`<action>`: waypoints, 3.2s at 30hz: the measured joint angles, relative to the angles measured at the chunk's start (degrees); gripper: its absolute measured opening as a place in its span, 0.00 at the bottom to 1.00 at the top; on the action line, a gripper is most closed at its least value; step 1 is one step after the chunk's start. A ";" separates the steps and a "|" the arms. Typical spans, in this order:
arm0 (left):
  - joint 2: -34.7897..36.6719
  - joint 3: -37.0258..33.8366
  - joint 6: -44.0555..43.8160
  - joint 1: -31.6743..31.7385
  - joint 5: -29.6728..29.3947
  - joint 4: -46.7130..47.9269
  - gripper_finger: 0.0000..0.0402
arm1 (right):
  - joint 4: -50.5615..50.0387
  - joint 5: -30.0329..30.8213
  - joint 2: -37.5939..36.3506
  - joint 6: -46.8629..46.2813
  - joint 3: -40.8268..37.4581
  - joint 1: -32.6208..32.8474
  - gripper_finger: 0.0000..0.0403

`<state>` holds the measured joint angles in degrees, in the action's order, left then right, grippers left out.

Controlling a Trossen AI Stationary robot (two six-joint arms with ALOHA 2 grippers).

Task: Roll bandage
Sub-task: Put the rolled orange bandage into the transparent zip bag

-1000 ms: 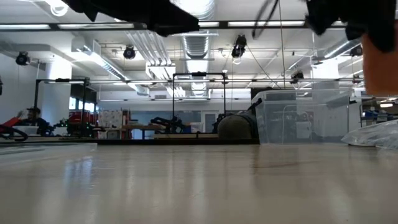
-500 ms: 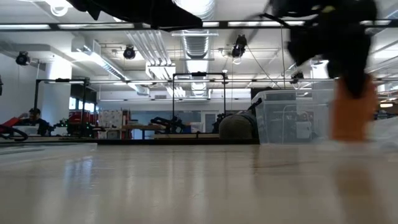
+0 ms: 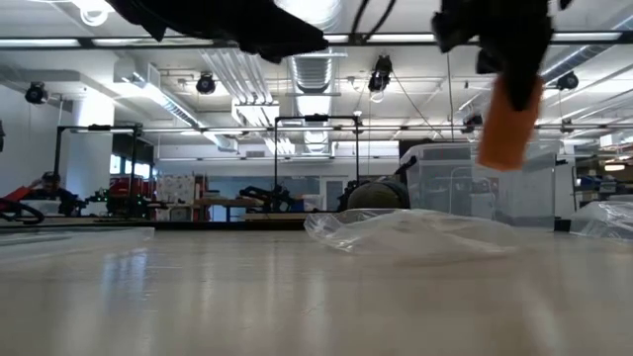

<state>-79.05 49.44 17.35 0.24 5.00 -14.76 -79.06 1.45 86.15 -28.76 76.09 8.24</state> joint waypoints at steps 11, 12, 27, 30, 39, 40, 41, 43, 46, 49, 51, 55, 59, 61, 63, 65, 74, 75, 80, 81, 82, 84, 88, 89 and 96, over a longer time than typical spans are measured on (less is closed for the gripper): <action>-15.03 7.74 -8.82 -4.06 5.64 4.72 0.44 | 7.56 -4.39 5.14 -7.08 -5.48 14.55 0.11; -16.71 9.22 -9.89 -4.91 4.21 4.51 0.44 | 7.11 -4.01 5.34 -8.14 -5.48 15.49 0.11; -39.03 34.83 -17.96 -12.71 -8.76 22.62 0.69 | -3.69 21.57 -7.99 -30.57 -5.55 24.14 0.11; -43.40 39.12 -22.01 -13.24 -9.25 24.50 0.72 | -2.90 28.06 -9.17 -33.42 -5.68 24.14 0.11; -52.59 52.53 -26.43 -14.96 -20.57 36.17 0.67 | -0.25 34.59 -7.38 -41.33 -5.77 24.38 0.11; -53.01 52.94 -26.48 -15.58 -23.51 36.61 0.66 | 0.44 34.65 -6.93 -41.77 -5.77 24.38 0.11; -53.35 53.12 -26.49 -16.00 -26.53 37.35 0.65 | 1.26 34.65 -6.48 -42.08 -5.77 24.49 0.11; -53.88 52.83 -26.46 -16.45 -29.26 38.93 0.63 | 2.61 34.54 -5.39 -42.68 -5.77 24.53 0.11; -53.93 52.49 -27.08 -16.25 -29.37 38.56 0.61 | 4.38 34.37 -3.93 -43.39 -5.77 24.65 0.11; -53.79 52.51 -27.47 -16.27 -29.82 38.29 0.58 | 6.25 34.12 -2.50 -44.05 -5.77 24.66 0.12; -53.80 52.10 -28.40 -16.05 -29.97 38.13 0.57 | 6.55 34.04 -1.59 -45.30 -5.77 24.64 0.12; -53.81 51.70 -29.34 -15.44 -30.17 38.11 0.56 | 6.57 32.65 -0.43 -46.28 -5.77 24.64 0.11; -53.81 51.37 -29.29 -15.01 -32.97 36.76 0.57 | 6.62 32.63 0.20 -48.55 -5.77 24.64 0.11; -53.81 50.19 -29.61 -14.48 -34.66 35.42 0.57 | 6.99 32.62 0.36 -48.71 -5.77 24.81 0.11; -53.90 49.45 -30.00 -13.69 -35.43 35.49 0.56 | 7.74 32.65 0.66 -48.60 -5.77 25.11 0.11; -53.92 49.16 -30.11 -13.22 -35.70 35.41 0.52 | 7.91 32.61 0.74 -48.37 -5.77 25.41 0.11; -53.25 48.29 -30.55 -12.29 -36.54 39.35 0.04 | 8.62 33.22 0.72 -46.74 -5.82 28.11 0.11; -52.79 48.29 -31.09 -12.09 -36.57 40.36 0.04 | 9.53 33.17 0.72 -45.68 -5.95 28.90 0.11; -48.46 48.21 -35.19 -11.10 -33.79 43.24 0.01 | 12.67 32.37 3.11 -43.81 -6.14 33.72 0.11; -47.08 47.86 -35.78 -10.97 -32.64 42.89 0.01 | 12.80 32.31 3.78 -44.48 -6.14 34.63 0.11; -45.80 47.39 -36.32 -10.81 -31.92 42.45 0.01 | 12.78 31.84 4.58 -45.29 -6.14 35.72 0.11; -42.97 45.96 -37.17 -10.50 -30.32 40.55 0.00 | 13.20 31.50 6.31 -46.70 -6.14 37.55 0.11; -37.20 40.47 -37.47 -10.00 -24.65 30.36 0.00 | 14.08 31.54 9.45 -48.53 -5.24 40.88 0.11; -35.61 38.35 -37.48 -9.93 -22.98 25.59 0.00 | 14.07 31.87 10.14 -48.67 -4.49 41.51 0.11; -28.96 20.40 -40.72 -10.02 -19.27 -7.23 0.00 | 13.62 47.87 12.16 -45.22 3.39 44.43 0.11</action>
<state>-108.01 69.84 -23.37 -9.78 -14.28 -21.98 -65.44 49.32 98.31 -73.98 79.48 52.68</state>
